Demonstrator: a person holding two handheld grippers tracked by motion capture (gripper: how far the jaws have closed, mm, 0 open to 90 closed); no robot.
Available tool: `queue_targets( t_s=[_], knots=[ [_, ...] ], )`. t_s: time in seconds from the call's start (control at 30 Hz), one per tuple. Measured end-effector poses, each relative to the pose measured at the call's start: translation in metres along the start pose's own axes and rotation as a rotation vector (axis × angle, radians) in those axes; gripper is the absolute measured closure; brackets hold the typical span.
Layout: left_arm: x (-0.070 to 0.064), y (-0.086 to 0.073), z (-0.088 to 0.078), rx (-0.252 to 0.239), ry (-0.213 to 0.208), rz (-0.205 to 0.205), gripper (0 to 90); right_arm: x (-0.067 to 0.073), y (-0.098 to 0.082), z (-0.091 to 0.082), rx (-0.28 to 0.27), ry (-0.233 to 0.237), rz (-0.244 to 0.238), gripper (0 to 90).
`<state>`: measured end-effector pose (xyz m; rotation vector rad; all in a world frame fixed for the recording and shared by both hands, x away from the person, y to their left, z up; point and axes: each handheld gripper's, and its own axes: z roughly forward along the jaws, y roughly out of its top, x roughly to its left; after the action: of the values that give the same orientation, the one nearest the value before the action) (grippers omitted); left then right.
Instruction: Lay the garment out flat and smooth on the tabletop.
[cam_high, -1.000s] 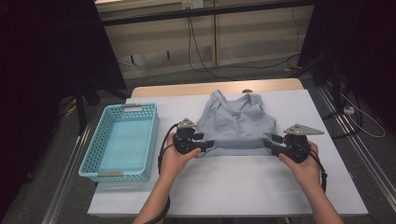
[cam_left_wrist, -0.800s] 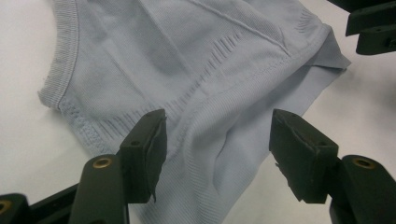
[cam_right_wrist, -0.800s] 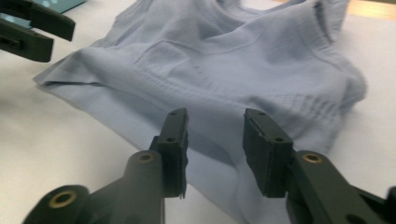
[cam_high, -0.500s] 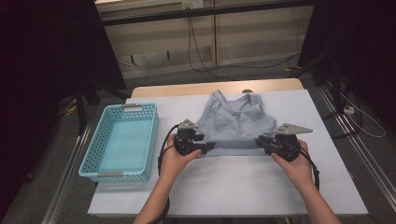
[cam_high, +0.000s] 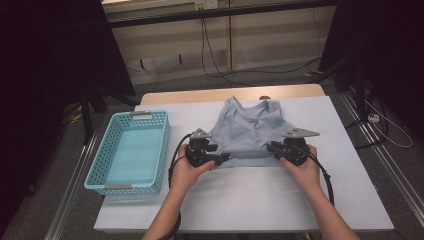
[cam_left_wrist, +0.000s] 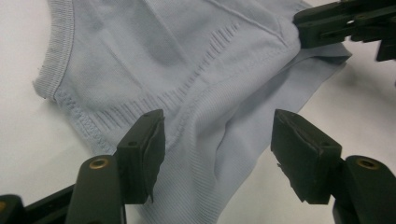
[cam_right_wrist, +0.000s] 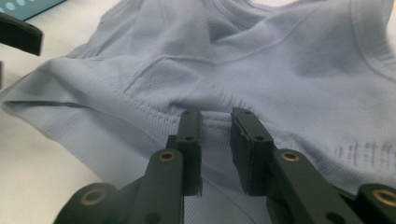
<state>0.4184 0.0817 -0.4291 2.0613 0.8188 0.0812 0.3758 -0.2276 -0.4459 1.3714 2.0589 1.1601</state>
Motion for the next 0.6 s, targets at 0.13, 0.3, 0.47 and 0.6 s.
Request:
queue_targets(
  t_s=[0.13, 0.3, 0.47, 0.6],
  knots=[
    [0.001, 0.001, 0.000, -0.006, 0.001, -0.003, 35.7, -0.003, 0.002, 0.007, 0.011, -0.018, 0.021, 77.1],
    [0.001, 0.001, 0.001, -0.004, -0.001, -0.004, 35.7, -0.009, 0.002, 0.021, 0.028, -0.035, 0.046, 81.3],
    [0.001, 0.001, 0.000, -0.005, -0.001, -0.002, 35.8, -0.015, 0.001, 0.028, 0.019, -0.038, 0.098, 84.6],
    [0.000, 0.002, -0.002, -0.001, -0.009, 0.003, 35.7, -0.013, 0.001, 0.024, 0.024, -0.033, 0.071, 82.4]
  ],
)
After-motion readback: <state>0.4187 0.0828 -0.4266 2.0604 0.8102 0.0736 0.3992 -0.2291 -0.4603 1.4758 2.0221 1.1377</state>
